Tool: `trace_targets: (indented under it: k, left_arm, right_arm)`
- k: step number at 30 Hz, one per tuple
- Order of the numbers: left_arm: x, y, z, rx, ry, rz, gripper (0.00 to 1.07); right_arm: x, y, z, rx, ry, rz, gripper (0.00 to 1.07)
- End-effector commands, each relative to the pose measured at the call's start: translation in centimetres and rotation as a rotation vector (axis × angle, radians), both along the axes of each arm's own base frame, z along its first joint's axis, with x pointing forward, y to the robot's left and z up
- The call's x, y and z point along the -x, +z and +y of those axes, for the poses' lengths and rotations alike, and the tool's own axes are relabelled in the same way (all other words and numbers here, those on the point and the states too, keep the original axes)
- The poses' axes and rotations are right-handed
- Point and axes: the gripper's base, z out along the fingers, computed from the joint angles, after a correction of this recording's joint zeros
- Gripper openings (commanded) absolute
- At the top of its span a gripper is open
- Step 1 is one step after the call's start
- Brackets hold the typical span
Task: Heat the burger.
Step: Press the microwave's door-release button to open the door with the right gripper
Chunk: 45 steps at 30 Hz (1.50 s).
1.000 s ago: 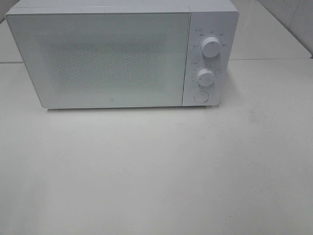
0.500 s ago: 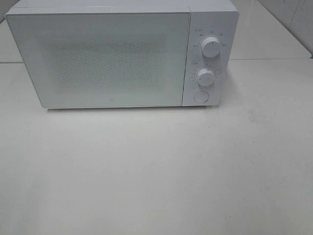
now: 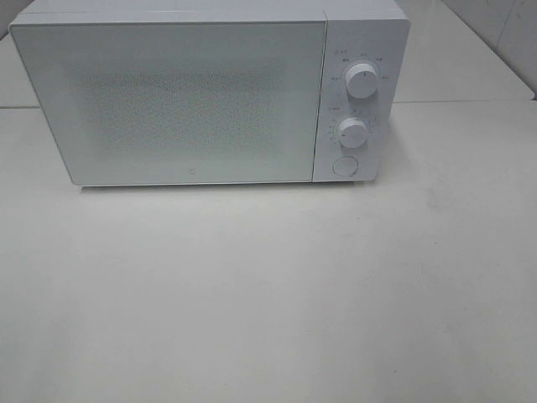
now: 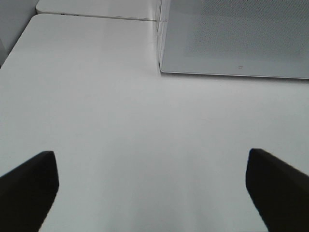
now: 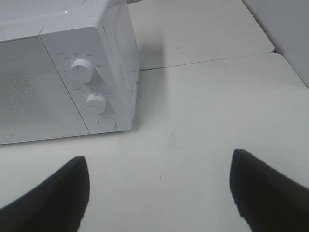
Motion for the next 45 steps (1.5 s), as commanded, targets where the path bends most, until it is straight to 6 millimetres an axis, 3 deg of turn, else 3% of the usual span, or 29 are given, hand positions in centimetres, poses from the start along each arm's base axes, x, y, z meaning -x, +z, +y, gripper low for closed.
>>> trace_targets:
  k: [1,5,8,11,13,16,27,30,35,45]
  left_arm:
    - [0.2,0.0,0.0,0.000,-0.005,-0.027,0.98]
    - [0.2,0.0,0.0,0.000,-0.005,-0.027,0.98]
    - [0.2,0.0,0.0,0.000,-0.005,-0.027,0.98]
    - [0.2,0.0,0.0,0.000,-0.005,-0.027,0.98]
    - [0.2,0.0,0.0,0.000,-0.005,-0.027,0.98]
    - [0.2,0.0,0.0,0.000,-0.005,-0.027,0.98]
    - [0.2,0.0,0.0,0.000,-0.005,-0.027,0.98]
    - [0.2,0.0,0.0,0.000,-0.005,-0.027,0.98]
    - [0.2,0.0,0.0,0.000,-0.005,-0.027,0.98]
    - [0.2,0.0,0.0,0.000,-0.005,-0.027,0.98]
  right_arm:
    - [-1.9,0.4,0.0,0.008,-0.005,-0.019,0.76]
    - [-3.4,0.2,-0.1,0.008,-0.008,-0.003,0.76]
    - [-5.7,0.2,-0.1,0.007,-0.018,-0.028,0.76]
    - [-6.3,0.2,-0.1,0.010,-0.020,-0.043,0.76]
    - [-8.2,0.3,-0.2,0.040,-0.024,-0.097,0.76]
    - [-8.7,0.2,-0.3,0.050,-0.023,-0.106,0.76]
    - [-13.8,-1.5,-0.2,0.069,-0.021,-0.166,0.76]
    - [-14.1,-1.7,-0.2,0.078,-0.016,-0.165,0.76]
    - [-15.3,-5.0,-0.1,0.077,-0.007,-0.155,0.76]
    - [-14.3,-9.7,-0.2,0.051,-0.029,-0.111,0.76]
